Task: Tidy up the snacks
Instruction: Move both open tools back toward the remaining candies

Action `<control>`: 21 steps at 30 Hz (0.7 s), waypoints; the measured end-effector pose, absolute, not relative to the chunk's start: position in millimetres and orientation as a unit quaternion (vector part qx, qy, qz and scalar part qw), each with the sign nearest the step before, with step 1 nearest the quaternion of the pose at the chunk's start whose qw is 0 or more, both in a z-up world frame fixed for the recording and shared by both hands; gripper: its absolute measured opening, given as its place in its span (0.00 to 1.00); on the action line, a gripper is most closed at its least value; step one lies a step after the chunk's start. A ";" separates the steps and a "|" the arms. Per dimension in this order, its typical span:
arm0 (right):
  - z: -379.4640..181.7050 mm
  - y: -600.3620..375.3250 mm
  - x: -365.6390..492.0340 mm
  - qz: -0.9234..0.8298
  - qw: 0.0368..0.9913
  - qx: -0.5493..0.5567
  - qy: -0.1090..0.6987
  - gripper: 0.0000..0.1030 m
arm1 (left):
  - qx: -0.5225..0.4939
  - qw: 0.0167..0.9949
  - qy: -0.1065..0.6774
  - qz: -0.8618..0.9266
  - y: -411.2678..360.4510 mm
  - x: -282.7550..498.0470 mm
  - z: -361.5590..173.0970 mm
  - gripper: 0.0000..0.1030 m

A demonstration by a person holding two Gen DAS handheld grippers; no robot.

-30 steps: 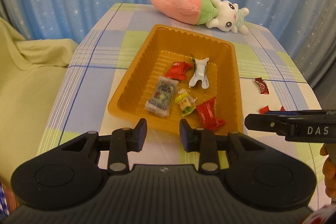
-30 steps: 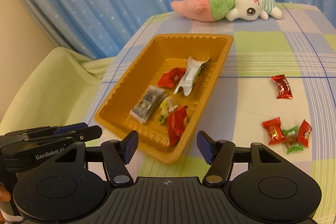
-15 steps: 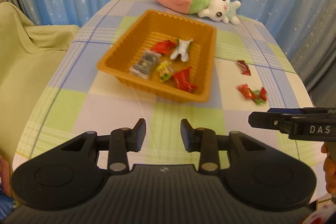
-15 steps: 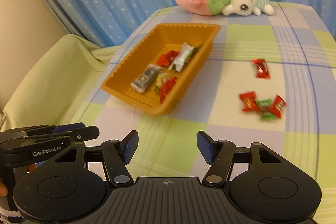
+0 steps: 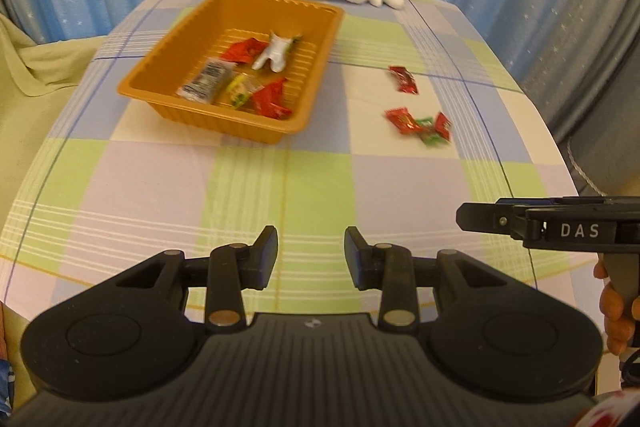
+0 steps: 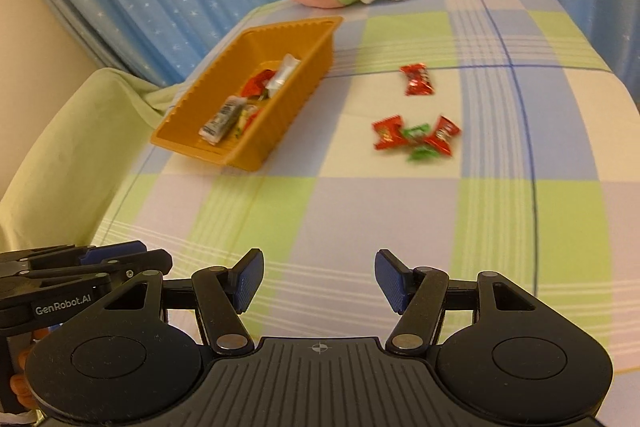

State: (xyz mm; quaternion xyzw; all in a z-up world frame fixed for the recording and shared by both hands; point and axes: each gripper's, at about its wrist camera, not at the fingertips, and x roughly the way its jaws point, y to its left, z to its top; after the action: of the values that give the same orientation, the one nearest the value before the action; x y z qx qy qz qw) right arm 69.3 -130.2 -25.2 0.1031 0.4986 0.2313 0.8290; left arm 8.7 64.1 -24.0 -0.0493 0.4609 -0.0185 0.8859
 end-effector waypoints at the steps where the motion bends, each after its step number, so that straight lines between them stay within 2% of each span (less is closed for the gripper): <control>1: -26.3 -133.6 67.8 0.228 0.829 0.104 0.500 0.60 | -0.047 0.885 0.463 -0.021 60.4 8.9 -25.3 0.32; 21: -41.0 -168.4 70.6 0.171 0.835 0.117 0.510 0.60 | -0.010 0.877 0.476 -0.067 15.9 41.9 -39.5 0.32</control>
State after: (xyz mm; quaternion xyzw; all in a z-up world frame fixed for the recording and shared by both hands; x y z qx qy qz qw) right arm 70.6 -168.4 -41.0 0.1165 0.5096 0.1706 0.8352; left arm 41.9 15.9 -39.5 -0.0098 0.4758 -0.0668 0.8770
